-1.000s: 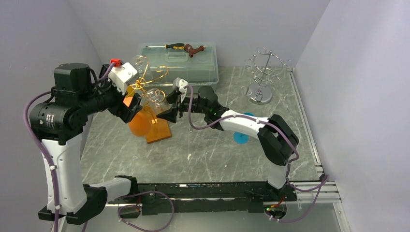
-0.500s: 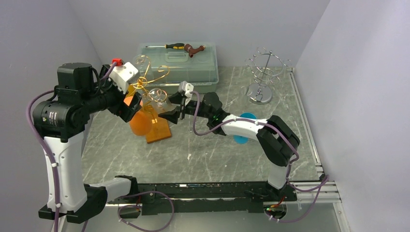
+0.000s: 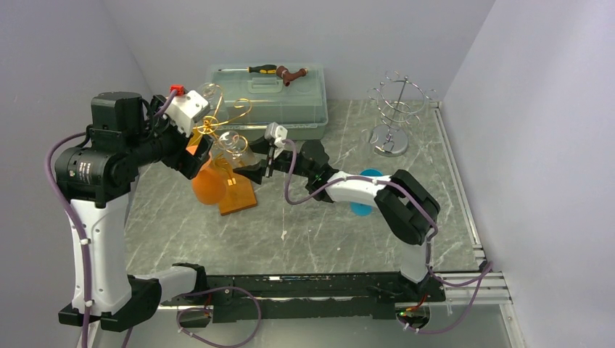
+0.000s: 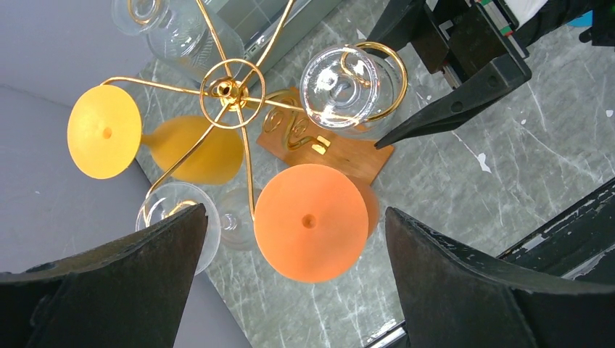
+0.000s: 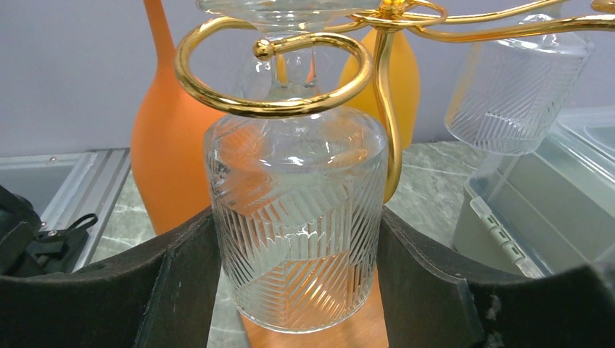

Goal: Place the wine glass upside down on the wine glass rack
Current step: Turn the wine glass upside down at the wine rack.

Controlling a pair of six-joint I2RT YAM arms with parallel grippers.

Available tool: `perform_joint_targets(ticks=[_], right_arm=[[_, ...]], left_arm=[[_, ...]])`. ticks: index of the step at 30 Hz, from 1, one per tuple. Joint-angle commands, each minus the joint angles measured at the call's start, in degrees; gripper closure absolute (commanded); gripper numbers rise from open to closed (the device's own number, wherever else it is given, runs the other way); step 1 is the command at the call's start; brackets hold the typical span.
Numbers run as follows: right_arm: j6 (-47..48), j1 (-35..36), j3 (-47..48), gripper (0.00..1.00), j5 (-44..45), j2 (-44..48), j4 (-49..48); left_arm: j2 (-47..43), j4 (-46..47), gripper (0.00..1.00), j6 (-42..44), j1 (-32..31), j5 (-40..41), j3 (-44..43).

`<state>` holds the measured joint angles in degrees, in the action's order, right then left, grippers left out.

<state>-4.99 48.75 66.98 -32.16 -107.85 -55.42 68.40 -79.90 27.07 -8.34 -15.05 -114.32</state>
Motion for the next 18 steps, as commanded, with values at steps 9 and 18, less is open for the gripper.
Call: perform_joint_targets(ticks=[9,18], right_arm=[[3.3,0.5,3.8,1.0,-0.8,-0.8,-10.4],[4.3,1.0,3.1,1.0,4.4,-0.6,-13.7]], left_arm=[[-0.6,2.9,0.02,-0.9,-0.2,1.2,0.4],[-0.7,4.3,0.02,-1.0,-0.2,1.0,2.0]])
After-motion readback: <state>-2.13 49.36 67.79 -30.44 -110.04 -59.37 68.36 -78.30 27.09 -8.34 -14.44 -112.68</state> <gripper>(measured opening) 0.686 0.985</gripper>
